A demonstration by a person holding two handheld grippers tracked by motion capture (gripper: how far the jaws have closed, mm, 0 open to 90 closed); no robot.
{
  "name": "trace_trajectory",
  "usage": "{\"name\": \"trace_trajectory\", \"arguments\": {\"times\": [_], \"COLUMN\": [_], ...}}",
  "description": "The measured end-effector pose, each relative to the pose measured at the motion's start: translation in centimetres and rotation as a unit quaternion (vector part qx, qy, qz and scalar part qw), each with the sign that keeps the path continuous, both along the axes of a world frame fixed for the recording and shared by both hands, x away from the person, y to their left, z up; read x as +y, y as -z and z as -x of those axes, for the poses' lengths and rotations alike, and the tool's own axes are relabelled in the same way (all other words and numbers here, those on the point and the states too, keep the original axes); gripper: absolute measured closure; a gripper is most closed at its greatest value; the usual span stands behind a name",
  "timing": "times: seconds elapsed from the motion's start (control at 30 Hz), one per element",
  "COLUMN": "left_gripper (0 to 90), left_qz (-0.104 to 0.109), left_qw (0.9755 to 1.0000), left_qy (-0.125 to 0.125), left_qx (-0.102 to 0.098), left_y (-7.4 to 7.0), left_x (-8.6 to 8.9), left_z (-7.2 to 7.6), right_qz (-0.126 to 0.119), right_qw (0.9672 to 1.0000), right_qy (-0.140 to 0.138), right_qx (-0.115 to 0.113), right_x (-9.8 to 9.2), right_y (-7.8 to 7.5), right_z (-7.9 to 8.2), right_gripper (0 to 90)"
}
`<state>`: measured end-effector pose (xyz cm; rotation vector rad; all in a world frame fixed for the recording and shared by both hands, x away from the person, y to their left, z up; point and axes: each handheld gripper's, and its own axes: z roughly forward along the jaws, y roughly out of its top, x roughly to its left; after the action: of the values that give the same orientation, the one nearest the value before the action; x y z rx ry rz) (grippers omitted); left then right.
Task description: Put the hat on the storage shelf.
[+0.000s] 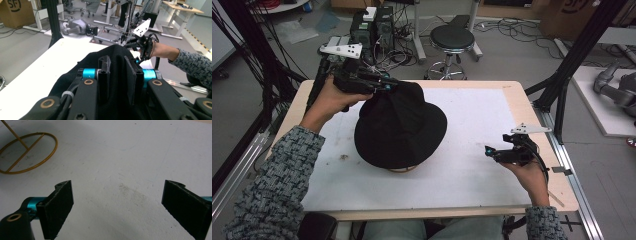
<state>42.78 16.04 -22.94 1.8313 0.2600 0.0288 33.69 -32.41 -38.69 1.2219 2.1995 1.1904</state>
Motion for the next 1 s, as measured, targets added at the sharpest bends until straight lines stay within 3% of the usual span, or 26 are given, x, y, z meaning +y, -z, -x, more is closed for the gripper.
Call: {"name": "trace_trajectory", "arguments": {"times": [0.2, 0.7, 1.0], "left_gripper": [71.8, 62.7, 56.9], "left_qz": [0.006, -0.002, 0.017], "left_qw": [1.0000, 0.9997, 0.9991], "left_qy": [-0.004, -0.020, -0.036], "left_qx": [0.004, -0.011, -0.013], "left_y": [0.4, 0.3, 0.4], "left_x": [0.4, 0.6, 1.1], "left_z": [0.0, 0.2, 0.5], "right_qz": [-0.002, -0.004, -0.006], "right_qw": [1.0000, 1.0000, 1.0000], "right_qy": [0.002, 0.001, -0.004], "right_qx": [0.000, -0.001, -0.006], "right_x": [-0.1, 0.0, 0.0], "right_y": [0.0, -0.1, -0.3], "right_z": [0.0, -0.1, -0.5], "right_gripper": [10.1, 10.1, 10.1]}}
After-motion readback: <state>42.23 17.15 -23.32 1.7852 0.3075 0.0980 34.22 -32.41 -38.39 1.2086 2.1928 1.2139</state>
